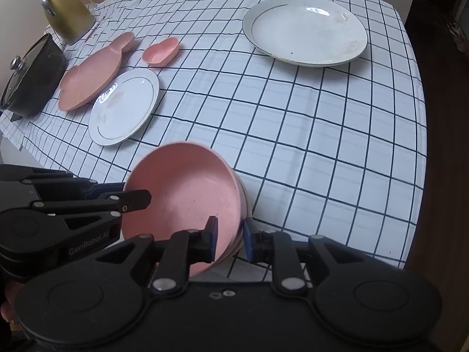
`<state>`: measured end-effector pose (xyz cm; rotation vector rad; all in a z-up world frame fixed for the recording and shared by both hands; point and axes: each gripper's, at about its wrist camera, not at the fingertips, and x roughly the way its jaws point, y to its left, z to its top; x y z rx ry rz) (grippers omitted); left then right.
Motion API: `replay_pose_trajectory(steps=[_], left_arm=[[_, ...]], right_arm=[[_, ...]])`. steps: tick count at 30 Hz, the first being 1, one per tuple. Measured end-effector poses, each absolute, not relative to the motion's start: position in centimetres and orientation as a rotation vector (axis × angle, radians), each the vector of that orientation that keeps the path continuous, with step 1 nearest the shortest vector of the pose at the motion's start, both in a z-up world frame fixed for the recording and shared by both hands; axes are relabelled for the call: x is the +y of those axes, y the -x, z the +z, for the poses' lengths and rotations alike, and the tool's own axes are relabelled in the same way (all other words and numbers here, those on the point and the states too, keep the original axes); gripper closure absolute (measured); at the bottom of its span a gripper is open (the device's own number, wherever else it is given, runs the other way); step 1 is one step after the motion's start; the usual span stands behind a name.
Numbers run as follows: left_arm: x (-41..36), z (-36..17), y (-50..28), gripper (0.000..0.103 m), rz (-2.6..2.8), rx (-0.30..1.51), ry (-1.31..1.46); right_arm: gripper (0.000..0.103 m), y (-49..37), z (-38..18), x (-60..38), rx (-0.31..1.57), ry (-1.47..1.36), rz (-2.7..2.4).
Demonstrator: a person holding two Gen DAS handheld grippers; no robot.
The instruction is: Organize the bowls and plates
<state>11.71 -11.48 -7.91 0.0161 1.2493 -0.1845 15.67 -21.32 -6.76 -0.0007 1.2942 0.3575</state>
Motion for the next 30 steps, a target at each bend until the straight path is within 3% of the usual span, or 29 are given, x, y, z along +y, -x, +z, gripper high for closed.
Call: replay_pose_trajectory(steps=[25, 28, 30], left_arm=[[-7.4, -2.3, -12.8, 0.088, -0.151, 1.043, 0.047], [-6.6, -1.7, -13.4, 0.083, -0.126, 1.017, 0.05], [-5.8, -1.2, -13.8, 0.071, -0.109, 0.997, 0.063]], right_arm=[[0.069, -17.2, -0.2, -18.9, 1.113, 0.043, 0.406], [0.064, -17.9, 0.4, -18.5, 1.092, 0.036, 0.413], [0.061, -18.4, 0.7, -18.2, 1.077, 0.032, 0.418]])
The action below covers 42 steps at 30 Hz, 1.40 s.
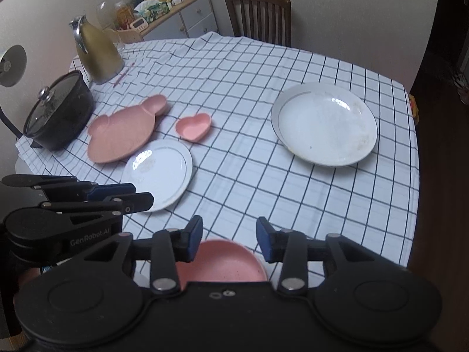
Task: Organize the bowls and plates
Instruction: 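Move both grippers to the pink heart-shaped dish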
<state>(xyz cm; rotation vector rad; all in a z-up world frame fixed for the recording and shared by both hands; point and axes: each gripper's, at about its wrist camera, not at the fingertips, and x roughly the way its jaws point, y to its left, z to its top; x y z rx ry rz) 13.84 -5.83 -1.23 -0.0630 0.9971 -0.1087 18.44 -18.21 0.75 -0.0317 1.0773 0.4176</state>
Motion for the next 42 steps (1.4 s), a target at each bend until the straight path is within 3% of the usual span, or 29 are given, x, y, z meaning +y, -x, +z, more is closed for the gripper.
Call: replay_pose_trajectory(steps=[1, 3, 4, 8, 12, 20, 24, 35, 42], left_arm=[[-5.5, -1.0, -14.1, 0.068, -0.099, 0.986, 0.064], [-5.0, -0.6, -14.5, 0.049, -0.07, 0.96, 0.06], [-4.7, -0.5, -14.6, 0.046, -0.056, 0.948, 0.06], [-3.5, -0.1, -15.9, 0.045, -0.023, 0.929, 0.07], [-2.3, -0.3, -17.4, 0.044, 0.007, 0.925, 0.084], [0.5, -1.4, -20.2, 0.028, 0.08, 0.927, 0.138], [2.1, -2.3, -21.7, 0.026, 0.11, 0.946, 0.195], [4.7, -6.1, -26.2, 0.026, 0.15, 1.022, 0.342], [5.0, -9.1, -29.1, 0.026, 0.181, 1.061, 0.351]], right_arm=[[0.059, -18.7, 0.9, -18.0, 1.071, 0.03, 0.42], [0.058, -19.3, 1.2, -17.6, 1.061, 0.027, 0.43], [0.057, -19.6, 1.3, -17.4, 1.058, 0.028, 0.435], [0.052, -21.2, 1.4, -16.6, 1.045, 0.022, 0.448], [0.04, -23.0, 1.0, -15.7, 1.045, 0.008, 0.459], [0.021, -26.7, 0.0, -13.5, 1.049, 0.028, 0.492], [0.011, -28.8, -0.6, -12.8, 1.064, 0.0, 0.495], [0.01, -35.1, -4.2, -11.3, 1.145, -0.143, 0.446], [0.019, -38.5, -7.5, -9.9, 1.199, -0.139, 0.415]])
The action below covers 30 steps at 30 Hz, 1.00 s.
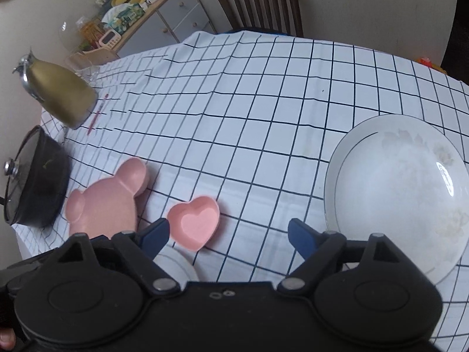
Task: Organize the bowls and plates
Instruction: 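Move both grippers to the pink heart-shaped dish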
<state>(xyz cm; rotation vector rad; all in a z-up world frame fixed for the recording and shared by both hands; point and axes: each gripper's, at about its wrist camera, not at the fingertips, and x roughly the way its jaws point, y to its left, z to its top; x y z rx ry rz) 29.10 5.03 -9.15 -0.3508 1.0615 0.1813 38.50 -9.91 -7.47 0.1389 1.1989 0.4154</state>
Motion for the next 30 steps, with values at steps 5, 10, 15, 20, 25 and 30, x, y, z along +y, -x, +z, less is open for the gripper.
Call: replay_pose_trajectory(steps=[5, 10, 15, 20, 25, 30], left_arm=[[5.3, -11.2, -30.7, 0.026, 0.208, 1.088, 0.359], [5.5, -12.4, -31.7, 0.026, 0.237, 1.087, 0.343], [5.6, -12.9, -32.4, 0.027, 0.244, 1.092, 0.322], [5.2, -12.8, -32.5, 0.027, 0.231, 1.078, 0.299], [5.7, -11.9, -32.5, 0.041, 0.218, 1.074, 0.326], [7.2, -10.0, -31.9, 0.042, 0.155, 1.038, 0.414]], right_arm=[[0.028, -40.4, -10.0, -9.3, 1.244, -0.155, 0.391], [0.036, -41.5, -12.2, -8.6, 1.277, -0.166, 0.383], [0.046, -42.3, -13.5, -8.3, 1.295, -0.185, 0.376], [0.051, -42.6, -13.9, -8.2, 1.31, -0.213, 0.393], [0.053, -42.8, -13.9, -7.8, 1.313, -0.24, 0.428], [0.053, -42.9, -13.8, -7.5, 1.321, -0.246, 0.459]])
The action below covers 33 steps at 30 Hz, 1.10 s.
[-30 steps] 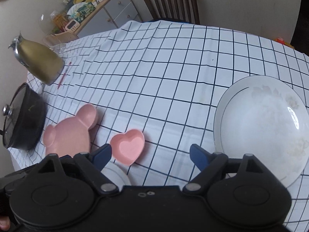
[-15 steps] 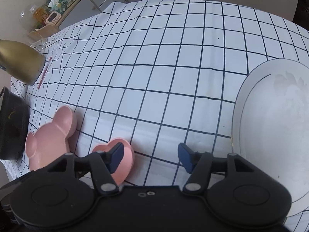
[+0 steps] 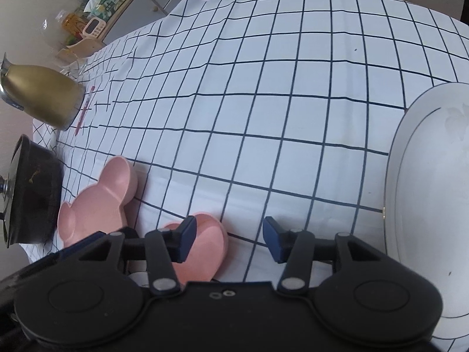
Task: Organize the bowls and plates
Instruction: 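Move both grippers to the pink heart-shaped dish, then close both grippers on the heart-shaped dish rim, then lift the heart-shaped dish with both grippers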
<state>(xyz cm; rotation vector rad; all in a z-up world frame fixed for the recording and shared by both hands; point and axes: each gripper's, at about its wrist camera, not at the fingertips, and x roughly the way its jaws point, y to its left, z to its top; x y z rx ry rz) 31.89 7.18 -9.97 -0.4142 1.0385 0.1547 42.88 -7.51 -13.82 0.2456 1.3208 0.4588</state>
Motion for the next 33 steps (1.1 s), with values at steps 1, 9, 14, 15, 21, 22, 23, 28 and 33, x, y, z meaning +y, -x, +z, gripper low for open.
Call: replay_pose_trajectory(steps=[1, 9, 14, 15, 21, 22, 23, 28, 33], left_arm=[[7.3, -10.1, -32.0, 0.042, 0.141, 1.052, 0.434], [6.4, -12.4, -32.4, 0.043, 0.138, 1.108, 0.434], [6.4, -13.7, -32.5, 0.057, 0.146, 1.134, 0.426], [6.5, -13.9, -32.6, 0.061, 0.149, 1.139, 0.426], [6.2, -14.3, -32.7, 0.078, 0.175, 1.145, 0.452], [6.1, -14.3, -32.7, 0.081, 0.176, 1.141, 0.447], [6.0, -14.2, -32.8, 0.086, 0.179, 1.14, 0.448], [6.1, -14.5, -32.8, 0.096, 0.199, 1.145, 0.459], [5.7, -13.9, -32.3, 0.097, 0.189, 1.142, 0.454]], right_arm=[[0.053, -42.9, -13.8, -7.4, 1.323, -0.24, 0.465], [0.058, -43.0, -14.3, -7.3, 1.34, -0.225, 0.461], [0.065, -43.0, -14.7, -7.6, 1.344, -0.237, 0.459], [0.068, -43.0, -14.7, -7.5, 1.346, -0.236, 0.465], [0.085, -42.3, -14.6, -6.5, 1.338, -0.186, 0.512], [0.09, -42.1, -14.7, -6.4, 1.339, -0.184, 0.514], [0.091, -42.1, -14.7, -6.3, 1.34, -0.18, 0.517], [0.098, -41.4, -14.8, -6.0, 1.331, -0.139, 0.512], [0.098, -40.8, -14.5, -6.0, 1.33, -0.12, 0.498]])
